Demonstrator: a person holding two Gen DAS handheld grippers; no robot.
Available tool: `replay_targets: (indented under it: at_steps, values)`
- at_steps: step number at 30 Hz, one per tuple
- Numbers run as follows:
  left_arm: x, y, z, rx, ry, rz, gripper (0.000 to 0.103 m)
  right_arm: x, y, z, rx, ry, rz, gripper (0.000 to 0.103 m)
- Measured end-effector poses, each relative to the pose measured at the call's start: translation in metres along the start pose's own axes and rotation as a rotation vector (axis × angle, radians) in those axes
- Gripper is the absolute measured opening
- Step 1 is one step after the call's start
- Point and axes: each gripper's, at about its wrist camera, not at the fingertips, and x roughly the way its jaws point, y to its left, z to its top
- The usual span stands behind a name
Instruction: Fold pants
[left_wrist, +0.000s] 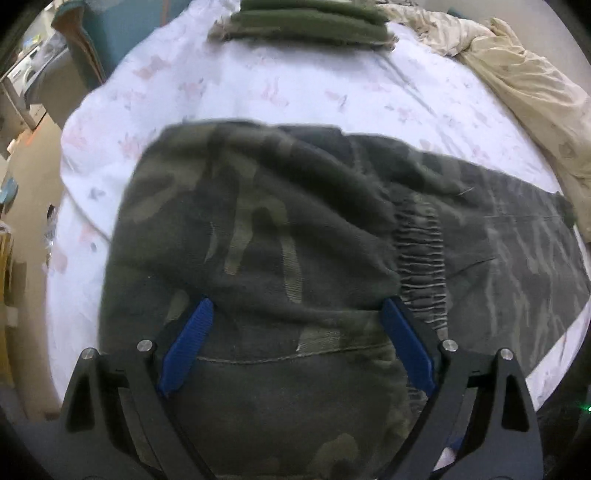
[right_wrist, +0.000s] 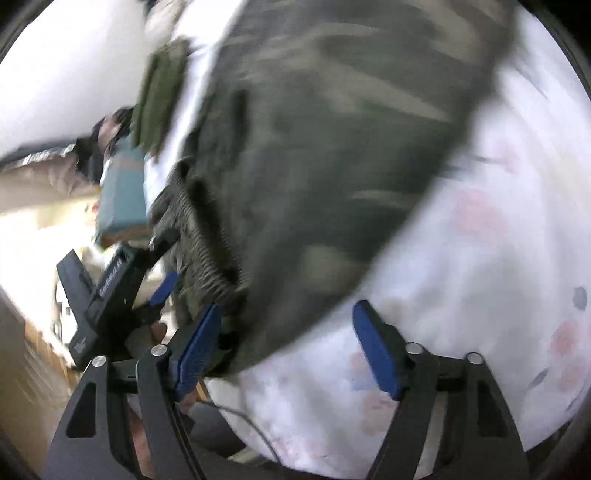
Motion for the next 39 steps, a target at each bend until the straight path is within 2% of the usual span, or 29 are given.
replay_targets:
  at_steps: [1,3,5,7,9,10,13,16,18,23,24,26,27,30,33,37,39]
  values:
    - [0.002,0.002,0.003,-0.019,0.007,-0.008,0.093,-0.008,-0.002,0.006,-0.004,-0.036,-0.016,0.070]
    - [0.005,0.006,0.006,-0.053,0.025,-0.026,0.094,-0.036,-0.007,0.031,0.014,-0.169,-0.046,0.072]
    - [0.005,0.004,0.006,-0.050,0.024,-0.024,0.094,-0.072,-0.027,0.063,0.101,-0.325,-0.073,0.072]
    - [0.006,0.003,0.006,-0.050,0.017,-0.023,0.094,-0.097,-0.045,0.091,0.193,-0.425,-0.067,0.071]
    - [0.006,0.003,0.004,-0.056,0.018,-0.024,0.094,-0.121,-0.055,0.126,0.228,-0.534,-0.094,0.071]
    - [0.005,0.004,0.003,-0.057,0.021,-0.024,0.094,-0.127,-0.057,0.143,0.231,-0.575,-0.100,0.071]
    - [0.004,0.004,0.003,-0.057,0.027,-0.029,0.094,-0.146,-0.062,0.179,0.256,-0.617,-0.096,0.073]
    - [0.004,0.006,0.001,-0.049,0.020,-0.042,0.094,-0.170,-0.061,0.204,0.219,-0.708,-0.172,0.071]
    - [0.004,0.007,0.002,-0.053,0.021,-0.046,0.094,-0.180,-0.075,0.216,0.264,-0.734,-0.147,0.068]
    - [0.006,0.006,0.004,-0.062,0.029,-0.035,0.095,-0.204,-0.093,0.235,0.259,-0.824,-0.192,0.064]
    - [0.007,0.006,0.004,-0.057,0.030,-0.033,0.096,-0.207,-0.095,0.238,0.267,-0.838,-0.200,0.061]
    - [0.008,0.003,0.006,-0.034,0.034,-0.023,0.096,-0.220,-0.100,0.242,0.277,-0.863,-0.261,0.039]
    - [0.008,0.003,0.007,-0.035,0.039,-0.022,0.096,-0.224,-0.102,0.243,0.268,-0.875,-0.290,0.015]
    - [0.009,0.003,0.008,-0.038,0.047,-0.017,0.096,-0.232,-0.082,0.242,0.194,-0.914,-0.314,0.013]
    - [0.009,0.002,0.009,-0.043,0.047,-0.015,0.096,-0.239,-0.061,0.238,0.081,-0.909,-0.296,0.012]
    - [0.007,0.002,0.007,-0.047,0.043,-0.018,0.096,-0.238,-0.022,0.226,-0.054,-0.897,-0.223,0.012]
    - [0.006,0.003,0.006,-0.051,0.041,-0.020,0.096,-0.232,0.006,0.214,-0.156,-0.864,-0.196,0.012]
